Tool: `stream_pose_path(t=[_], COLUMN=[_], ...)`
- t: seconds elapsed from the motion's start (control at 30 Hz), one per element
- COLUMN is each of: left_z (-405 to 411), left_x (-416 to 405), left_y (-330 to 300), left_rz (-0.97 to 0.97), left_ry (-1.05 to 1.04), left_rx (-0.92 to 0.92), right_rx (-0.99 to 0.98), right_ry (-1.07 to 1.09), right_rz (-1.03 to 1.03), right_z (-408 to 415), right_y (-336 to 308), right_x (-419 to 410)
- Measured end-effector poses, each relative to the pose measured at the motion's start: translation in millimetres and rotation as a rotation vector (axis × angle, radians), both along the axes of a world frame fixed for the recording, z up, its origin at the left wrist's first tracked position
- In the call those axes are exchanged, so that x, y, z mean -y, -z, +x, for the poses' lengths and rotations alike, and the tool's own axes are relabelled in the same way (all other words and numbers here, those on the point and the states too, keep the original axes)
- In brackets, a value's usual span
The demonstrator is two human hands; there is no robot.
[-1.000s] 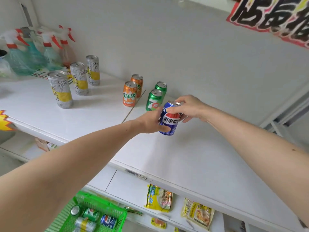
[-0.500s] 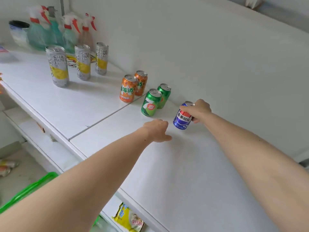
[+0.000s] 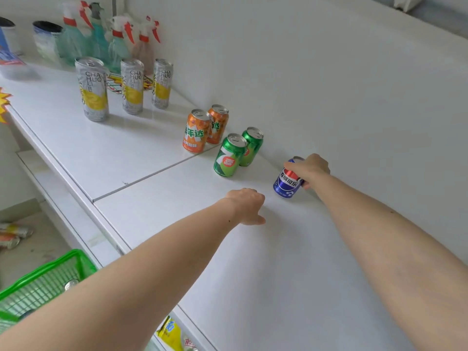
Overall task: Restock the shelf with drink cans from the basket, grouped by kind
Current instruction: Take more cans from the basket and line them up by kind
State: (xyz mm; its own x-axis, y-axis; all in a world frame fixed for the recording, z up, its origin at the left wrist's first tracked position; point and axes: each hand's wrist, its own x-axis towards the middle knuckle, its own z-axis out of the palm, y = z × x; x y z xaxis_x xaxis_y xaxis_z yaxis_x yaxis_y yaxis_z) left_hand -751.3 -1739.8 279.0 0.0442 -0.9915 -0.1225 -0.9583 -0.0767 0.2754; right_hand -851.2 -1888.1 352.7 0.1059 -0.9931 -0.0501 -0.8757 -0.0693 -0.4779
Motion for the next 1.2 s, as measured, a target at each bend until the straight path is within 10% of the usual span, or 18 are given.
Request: stream_pose_path(t=[1.2], left_z=[-26.8], left_x=[11.5], left_y=[0.4], left_rz=[0.085], left_ry=[0.081], left_rx=[0.086], right_rx=[-0.077], right_ry=[0.011], right_rz=[0.012], right_z=[-49.1], right_y=[2.0], right_x=[17.1])
